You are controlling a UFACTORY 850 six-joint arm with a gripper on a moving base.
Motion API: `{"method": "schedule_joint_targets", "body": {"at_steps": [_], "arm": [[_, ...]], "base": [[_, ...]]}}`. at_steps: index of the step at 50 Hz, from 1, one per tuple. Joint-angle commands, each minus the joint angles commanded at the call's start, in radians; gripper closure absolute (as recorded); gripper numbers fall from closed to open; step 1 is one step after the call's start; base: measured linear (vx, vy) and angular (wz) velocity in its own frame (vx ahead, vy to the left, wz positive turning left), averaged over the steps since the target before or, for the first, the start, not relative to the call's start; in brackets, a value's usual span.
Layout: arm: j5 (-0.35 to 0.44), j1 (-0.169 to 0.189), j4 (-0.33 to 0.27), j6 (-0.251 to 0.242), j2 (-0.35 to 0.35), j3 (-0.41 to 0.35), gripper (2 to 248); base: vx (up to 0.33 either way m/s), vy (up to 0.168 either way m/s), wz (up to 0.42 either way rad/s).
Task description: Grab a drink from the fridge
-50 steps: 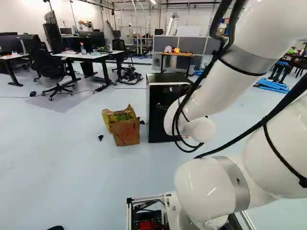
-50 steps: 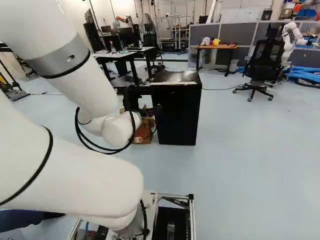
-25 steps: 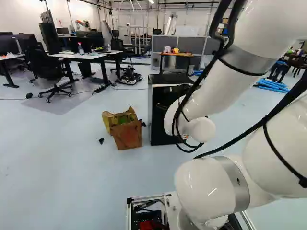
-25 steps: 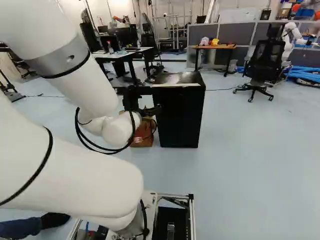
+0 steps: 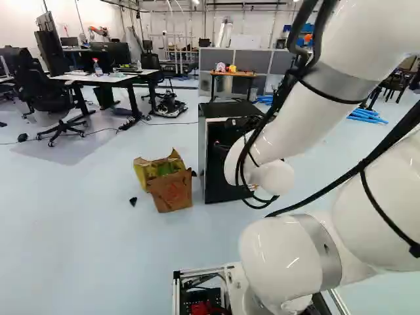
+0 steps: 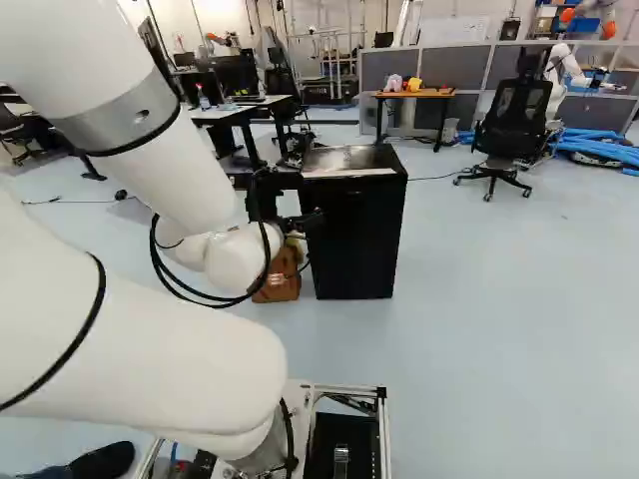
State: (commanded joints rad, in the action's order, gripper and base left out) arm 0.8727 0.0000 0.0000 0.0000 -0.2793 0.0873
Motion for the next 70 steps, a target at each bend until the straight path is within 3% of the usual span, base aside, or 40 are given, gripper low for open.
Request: {"method": "schedule_joint_targets", "body": {"at_steps": [70], "arm": [[0.000, 0.000, 0.000, 0.000, 0.000, 0.000, 3]], "base": [[0.079, 0.008, -0.004]]}}
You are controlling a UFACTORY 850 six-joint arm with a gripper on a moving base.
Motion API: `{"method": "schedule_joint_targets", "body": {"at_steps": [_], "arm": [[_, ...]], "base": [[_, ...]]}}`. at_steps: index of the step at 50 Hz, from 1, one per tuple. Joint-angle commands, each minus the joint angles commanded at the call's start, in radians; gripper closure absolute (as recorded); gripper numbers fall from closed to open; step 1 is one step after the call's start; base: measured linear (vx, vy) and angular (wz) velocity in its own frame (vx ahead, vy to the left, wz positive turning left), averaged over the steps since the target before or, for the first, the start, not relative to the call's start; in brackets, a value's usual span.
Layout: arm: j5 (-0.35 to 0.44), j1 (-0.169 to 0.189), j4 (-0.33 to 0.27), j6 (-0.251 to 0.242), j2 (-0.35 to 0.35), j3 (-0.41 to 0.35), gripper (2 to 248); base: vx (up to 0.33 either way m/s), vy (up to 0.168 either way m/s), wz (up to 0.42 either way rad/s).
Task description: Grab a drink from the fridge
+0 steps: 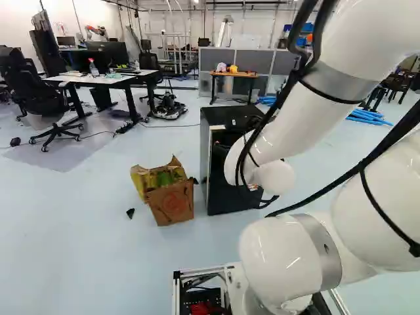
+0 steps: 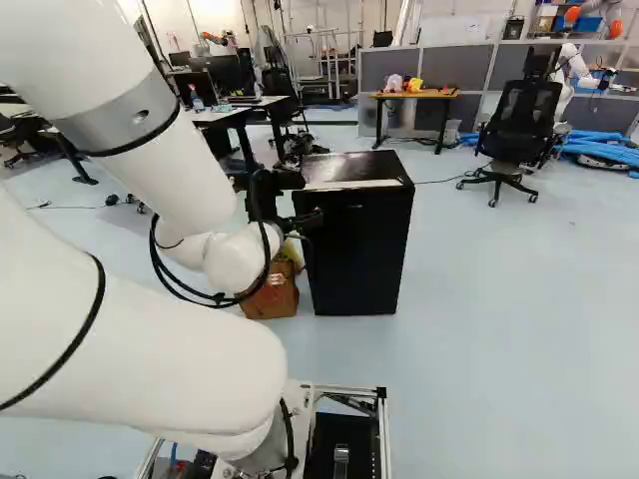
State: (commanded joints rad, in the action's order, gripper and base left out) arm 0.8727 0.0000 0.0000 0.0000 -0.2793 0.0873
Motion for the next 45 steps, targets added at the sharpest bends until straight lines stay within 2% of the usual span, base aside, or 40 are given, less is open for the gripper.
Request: {"method": "schedule_joint_targets", "body": {"at_steps": [18, 36, 45], "arm": [[0.000, 0.000, 0.000, 0.000, 0.000, 0.000, 3], [0.000, -0.002, 0.001, 0.000, 0.000, 0.000, 3], [0.000, -0.016, 0.041, 0.000, 0.000, 0.000, 3]], "base": [[0.072, 0.002, -0.006], [0.001, 0.000, 0.000], [0.000, 0.000, 0.000]]}}
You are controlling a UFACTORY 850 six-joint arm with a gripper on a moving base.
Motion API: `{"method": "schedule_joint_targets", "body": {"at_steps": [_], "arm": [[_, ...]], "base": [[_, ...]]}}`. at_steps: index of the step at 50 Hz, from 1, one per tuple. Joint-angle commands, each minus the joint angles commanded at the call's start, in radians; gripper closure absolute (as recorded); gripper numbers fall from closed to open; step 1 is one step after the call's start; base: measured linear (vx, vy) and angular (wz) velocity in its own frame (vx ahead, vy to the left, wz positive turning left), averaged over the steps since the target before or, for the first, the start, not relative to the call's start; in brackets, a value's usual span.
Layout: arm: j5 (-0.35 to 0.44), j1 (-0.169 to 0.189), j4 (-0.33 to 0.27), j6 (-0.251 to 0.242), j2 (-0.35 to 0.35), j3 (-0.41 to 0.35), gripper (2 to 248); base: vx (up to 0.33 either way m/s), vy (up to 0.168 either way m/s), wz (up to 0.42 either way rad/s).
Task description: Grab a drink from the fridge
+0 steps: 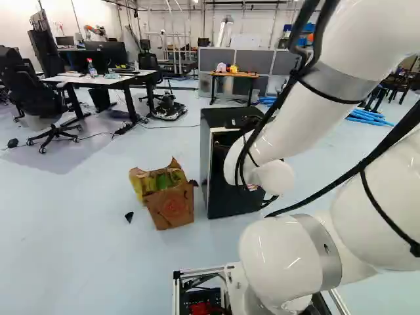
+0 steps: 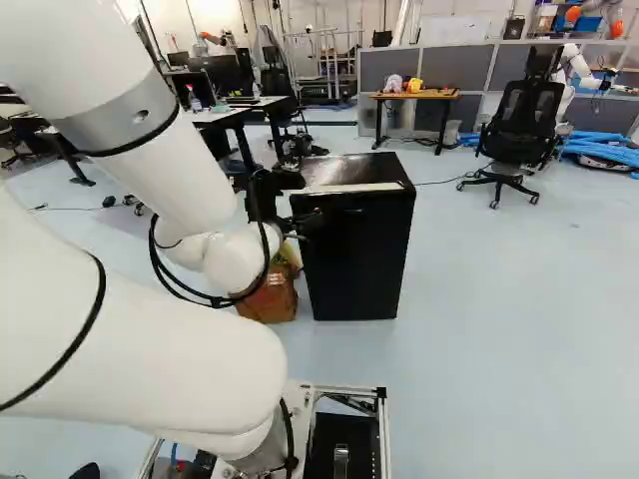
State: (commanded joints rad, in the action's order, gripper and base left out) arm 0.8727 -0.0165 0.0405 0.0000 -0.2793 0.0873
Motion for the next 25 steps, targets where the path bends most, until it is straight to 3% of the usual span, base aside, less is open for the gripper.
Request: {"method": "schedule_joint_targets", "body": {"at_steps": [25], "arm": [[0.016, -0.097, 0.251, 0.000, -0.003, -0.003, 3]], "base": [[0.000, 0.000, 0.000]]}}
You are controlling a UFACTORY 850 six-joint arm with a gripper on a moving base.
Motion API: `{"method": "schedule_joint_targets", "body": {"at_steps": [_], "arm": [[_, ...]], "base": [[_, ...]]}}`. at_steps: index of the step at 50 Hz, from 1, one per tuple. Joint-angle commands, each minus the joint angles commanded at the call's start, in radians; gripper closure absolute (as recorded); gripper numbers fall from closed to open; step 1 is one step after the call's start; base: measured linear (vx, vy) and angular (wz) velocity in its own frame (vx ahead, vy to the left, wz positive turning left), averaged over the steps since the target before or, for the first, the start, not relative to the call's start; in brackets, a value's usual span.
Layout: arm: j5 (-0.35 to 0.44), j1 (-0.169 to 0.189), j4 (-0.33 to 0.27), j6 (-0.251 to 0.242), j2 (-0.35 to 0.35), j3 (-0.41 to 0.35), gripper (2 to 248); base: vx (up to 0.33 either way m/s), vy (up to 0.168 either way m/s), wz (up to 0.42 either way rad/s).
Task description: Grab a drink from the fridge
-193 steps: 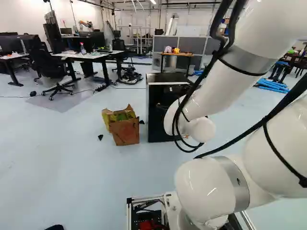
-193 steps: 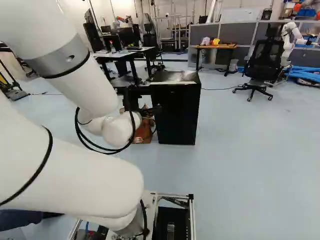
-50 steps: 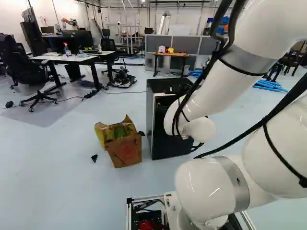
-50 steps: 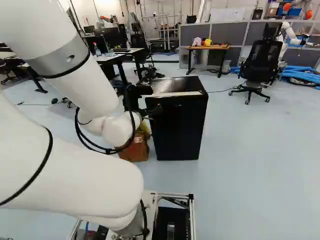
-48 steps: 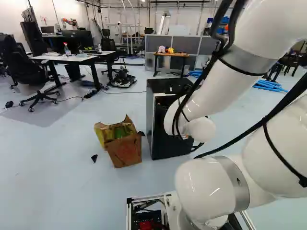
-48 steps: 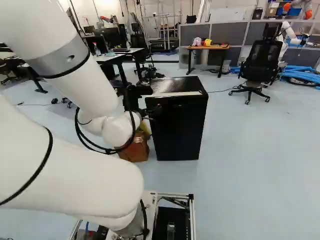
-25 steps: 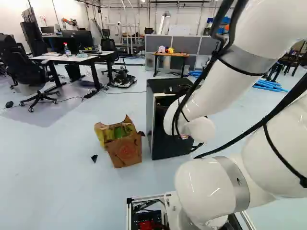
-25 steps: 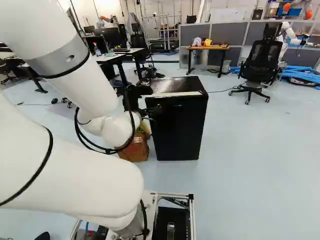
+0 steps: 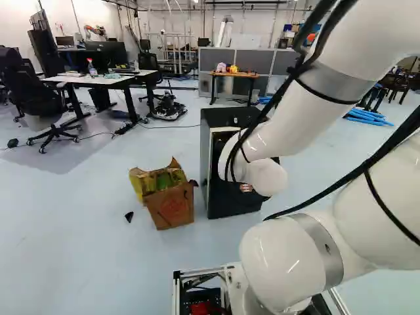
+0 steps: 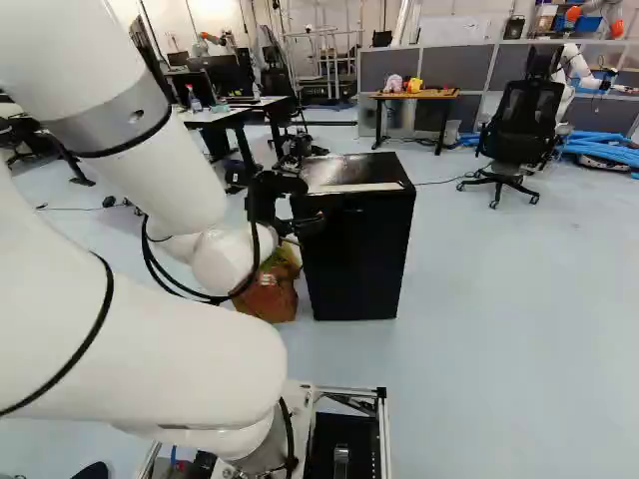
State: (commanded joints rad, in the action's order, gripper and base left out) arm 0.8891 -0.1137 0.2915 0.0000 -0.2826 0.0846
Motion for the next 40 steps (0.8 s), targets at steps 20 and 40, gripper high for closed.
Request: {"method": "schedule_joint_targets", "body": {"at_steps": [20, 40], "arm": [[0.077, -0.086, 0.179, 0.000, 0.025, 0.010, 3], [0.150, -0.170, 0.336, 0.000, 0.124, 0.042, 3]], "base": [[0.000, 0.000, 0.000], [0.000, 0.000, 0.000]]}}
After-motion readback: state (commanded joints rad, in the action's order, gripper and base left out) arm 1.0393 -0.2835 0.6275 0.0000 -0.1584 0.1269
